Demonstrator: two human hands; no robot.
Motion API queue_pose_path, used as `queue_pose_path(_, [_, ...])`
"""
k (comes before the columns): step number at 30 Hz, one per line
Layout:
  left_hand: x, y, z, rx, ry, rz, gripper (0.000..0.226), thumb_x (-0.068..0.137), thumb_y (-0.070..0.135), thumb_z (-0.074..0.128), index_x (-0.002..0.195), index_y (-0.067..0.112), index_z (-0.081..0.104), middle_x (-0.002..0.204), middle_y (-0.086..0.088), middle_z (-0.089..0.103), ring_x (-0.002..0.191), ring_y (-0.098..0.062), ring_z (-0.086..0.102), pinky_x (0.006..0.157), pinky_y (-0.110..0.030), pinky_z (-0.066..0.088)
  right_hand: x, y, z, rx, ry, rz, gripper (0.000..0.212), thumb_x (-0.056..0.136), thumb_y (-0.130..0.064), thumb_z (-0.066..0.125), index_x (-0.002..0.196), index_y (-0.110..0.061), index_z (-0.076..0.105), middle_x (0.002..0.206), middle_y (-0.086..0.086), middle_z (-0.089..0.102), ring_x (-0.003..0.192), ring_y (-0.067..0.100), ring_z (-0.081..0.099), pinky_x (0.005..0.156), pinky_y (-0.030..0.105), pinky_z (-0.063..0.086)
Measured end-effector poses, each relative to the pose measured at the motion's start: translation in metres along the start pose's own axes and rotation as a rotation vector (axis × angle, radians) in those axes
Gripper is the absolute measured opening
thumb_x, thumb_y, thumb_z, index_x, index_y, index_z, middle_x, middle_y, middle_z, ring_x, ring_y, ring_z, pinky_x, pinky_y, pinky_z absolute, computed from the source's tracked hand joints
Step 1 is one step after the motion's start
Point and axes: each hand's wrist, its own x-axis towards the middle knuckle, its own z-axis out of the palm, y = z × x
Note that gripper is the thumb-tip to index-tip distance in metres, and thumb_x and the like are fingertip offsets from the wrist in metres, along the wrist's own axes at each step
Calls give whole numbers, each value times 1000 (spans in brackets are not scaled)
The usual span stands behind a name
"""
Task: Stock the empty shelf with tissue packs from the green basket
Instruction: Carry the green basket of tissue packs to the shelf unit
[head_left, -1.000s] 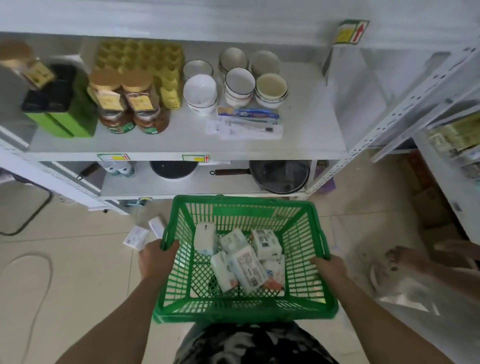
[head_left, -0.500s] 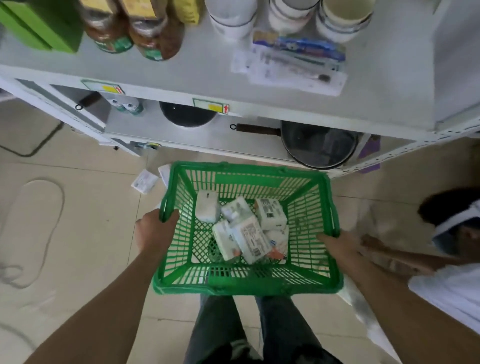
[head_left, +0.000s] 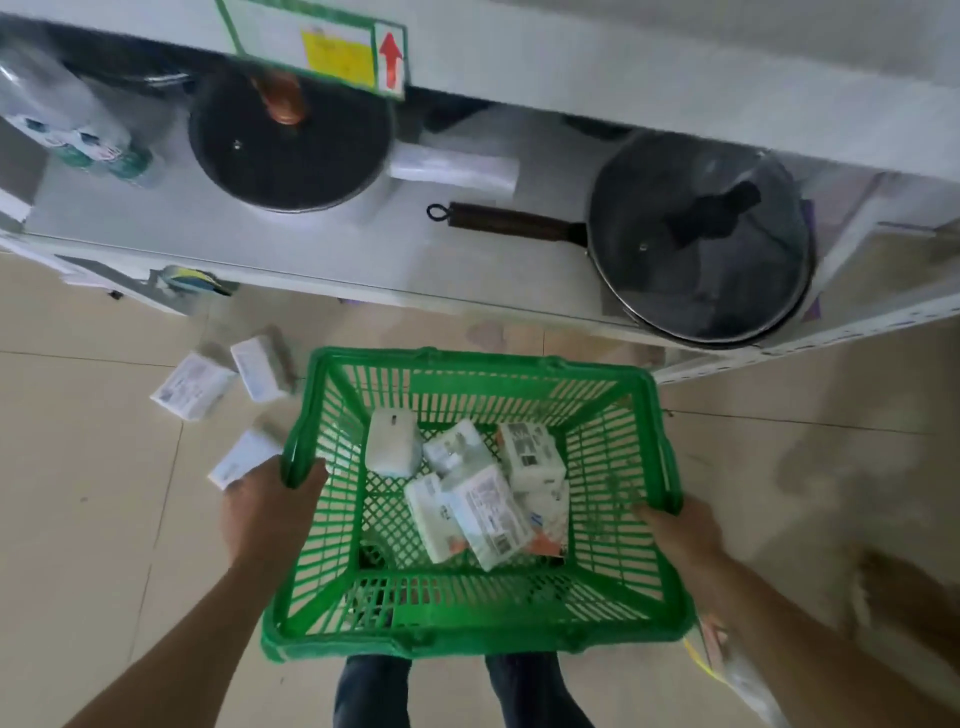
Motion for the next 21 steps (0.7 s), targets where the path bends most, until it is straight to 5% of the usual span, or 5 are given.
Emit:
queue_pose_path(6, [52, -18, 91, -7, 22, 50, 52, 96, 42, 66, 57, 11, 50, 50, -10, 52, 48, -20, 42, 46, -27, 24, 78, 32, 63, 8, 46, 2, 35, 89, -26, 80, 118, -8, 72, 103, 18, 75, 92, 35, 73, 85, 46, 63])
queue_pose_path(12, [86, -35, 145, 6, 46, 46, 48, 96, 42, 65, 62, 10, 54, 53, -9, 50, 49, -19, 40, 46, -27, 25, 125, 49, 118, 60, 177, 6, 22, 89, -27, 75, 103, -10, 73, 74, 3, 65, 61, 16, 59, 51, 21, 43])
queue_pose_path(15, [102, -44, 160, 25, 63, 40, 50, 96, 47, 64, 63, 11, 53, 57, -12, 50, 52, -25, 38, 54, -36, 32, 140, 50, 139, 72, 196, -4, 13, 89, -27, 73, 88, -14, 68, 70, 2, 63, 57, 16, 58, 46, 21, 38])
queue_pose_path(21, [130, -61, 177, 73, 62, 48, 53, 97, 51, 62, 63, 13, 47, 57, -10, 45, 67, -36, 46, 63, -41, 36, 155, 46, 172, 141, 208, -33, 28, 89, -22, 71, 68, -20, 53, 65, 2, 57, 52, 13, 50, 44, 23, 35])
